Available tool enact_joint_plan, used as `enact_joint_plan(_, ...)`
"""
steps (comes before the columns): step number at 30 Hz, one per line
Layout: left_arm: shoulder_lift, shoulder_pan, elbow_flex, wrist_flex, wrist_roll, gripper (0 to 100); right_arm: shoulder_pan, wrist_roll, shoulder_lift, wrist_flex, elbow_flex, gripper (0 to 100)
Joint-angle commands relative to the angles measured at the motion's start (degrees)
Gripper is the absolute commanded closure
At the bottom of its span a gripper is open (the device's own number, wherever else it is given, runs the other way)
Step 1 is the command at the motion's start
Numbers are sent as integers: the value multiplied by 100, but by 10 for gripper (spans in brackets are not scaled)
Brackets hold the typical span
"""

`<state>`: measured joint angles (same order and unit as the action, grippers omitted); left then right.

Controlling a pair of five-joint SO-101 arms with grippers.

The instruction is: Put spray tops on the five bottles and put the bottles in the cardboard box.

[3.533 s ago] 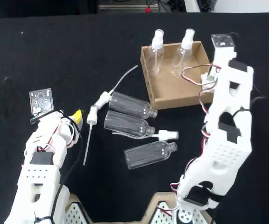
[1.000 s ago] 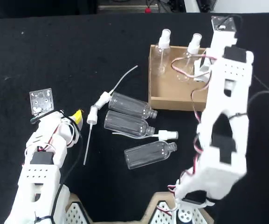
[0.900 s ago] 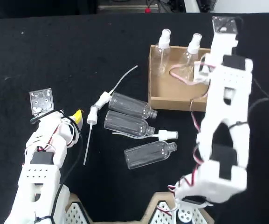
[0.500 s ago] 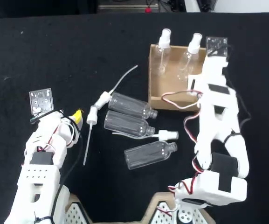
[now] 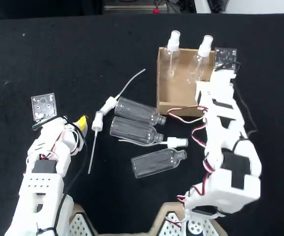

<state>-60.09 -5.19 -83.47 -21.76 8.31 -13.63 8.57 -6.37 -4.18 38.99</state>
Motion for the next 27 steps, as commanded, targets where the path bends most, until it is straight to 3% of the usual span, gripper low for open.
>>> enact_joint_plan(1,-35,-13,57,123,-18,791,79,-26,-251,589,-22,988)
enact_joint_plan(13,-35,-31,57,123,-18,791,536,9,-224,343,-75,988)
enact_joint_plan(27,-35,-48,57,123,-18,791,492,18,-330,448,-268,988)
